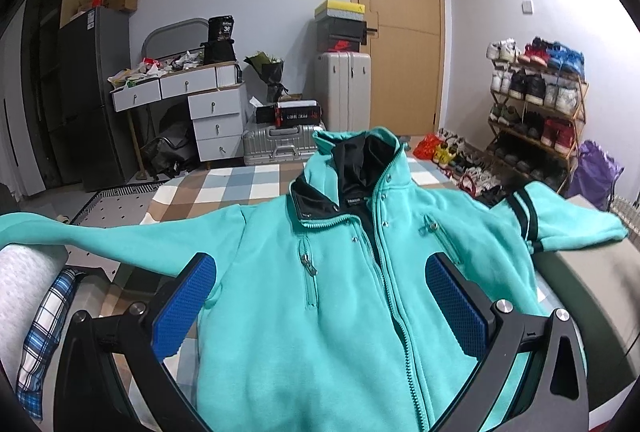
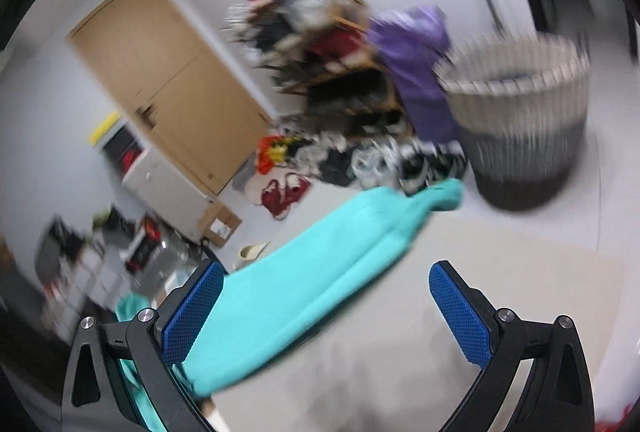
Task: Fold large clothes
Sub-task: 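Grasp the teal hoodie sleeve cuff with the right gripper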
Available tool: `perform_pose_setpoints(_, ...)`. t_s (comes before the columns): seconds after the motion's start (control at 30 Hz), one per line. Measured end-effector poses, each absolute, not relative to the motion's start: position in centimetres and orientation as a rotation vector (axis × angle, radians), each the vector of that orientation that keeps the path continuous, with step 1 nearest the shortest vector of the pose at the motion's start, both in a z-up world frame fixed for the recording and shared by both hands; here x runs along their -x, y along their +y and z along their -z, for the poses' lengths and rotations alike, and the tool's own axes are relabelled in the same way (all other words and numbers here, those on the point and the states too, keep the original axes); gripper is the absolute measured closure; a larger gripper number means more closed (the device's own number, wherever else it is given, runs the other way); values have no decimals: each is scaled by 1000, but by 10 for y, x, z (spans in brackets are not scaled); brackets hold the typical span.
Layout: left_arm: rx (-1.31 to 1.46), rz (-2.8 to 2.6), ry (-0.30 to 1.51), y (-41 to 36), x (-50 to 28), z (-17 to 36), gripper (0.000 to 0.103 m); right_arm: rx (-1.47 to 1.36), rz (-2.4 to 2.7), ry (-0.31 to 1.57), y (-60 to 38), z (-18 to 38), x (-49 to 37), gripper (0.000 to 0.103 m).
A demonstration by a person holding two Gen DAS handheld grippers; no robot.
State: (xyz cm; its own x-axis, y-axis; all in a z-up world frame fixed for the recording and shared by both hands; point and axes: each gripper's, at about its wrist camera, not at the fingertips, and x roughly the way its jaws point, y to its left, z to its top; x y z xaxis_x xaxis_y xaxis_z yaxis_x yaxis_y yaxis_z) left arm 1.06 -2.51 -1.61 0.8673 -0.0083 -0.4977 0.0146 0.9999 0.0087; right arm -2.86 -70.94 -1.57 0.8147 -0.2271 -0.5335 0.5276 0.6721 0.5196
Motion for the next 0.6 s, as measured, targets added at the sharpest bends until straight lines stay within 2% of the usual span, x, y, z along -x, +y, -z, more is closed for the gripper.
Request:
perform_pose_setpoints(0.27, -96, -9, 561, -45, -21, 32, 1, -997, 432, 624, -806, 68, -8, 0)
perform_pose_setpoints(0.4, -135, -13, 579, -53, -23, 40, 1, -1015, 416, 596, -824, 75, -19, 2)
perform_pose_setpoints(0.53, -175, -12, 598, -59, -24, 45, 1, -1064, 425, 609, -833, 80, -33, 9)
perform_pose_setpoints(0.57, -184, -12, 600, -60, -24, 45, 1, -1066, 416, 619, -834, 80, -38, 12)
perform_pose_setpoints(0.6, -192, -11, 601, -62, -23, 46, 1, -1067, 410, 632, -837, 82, -43, 21)
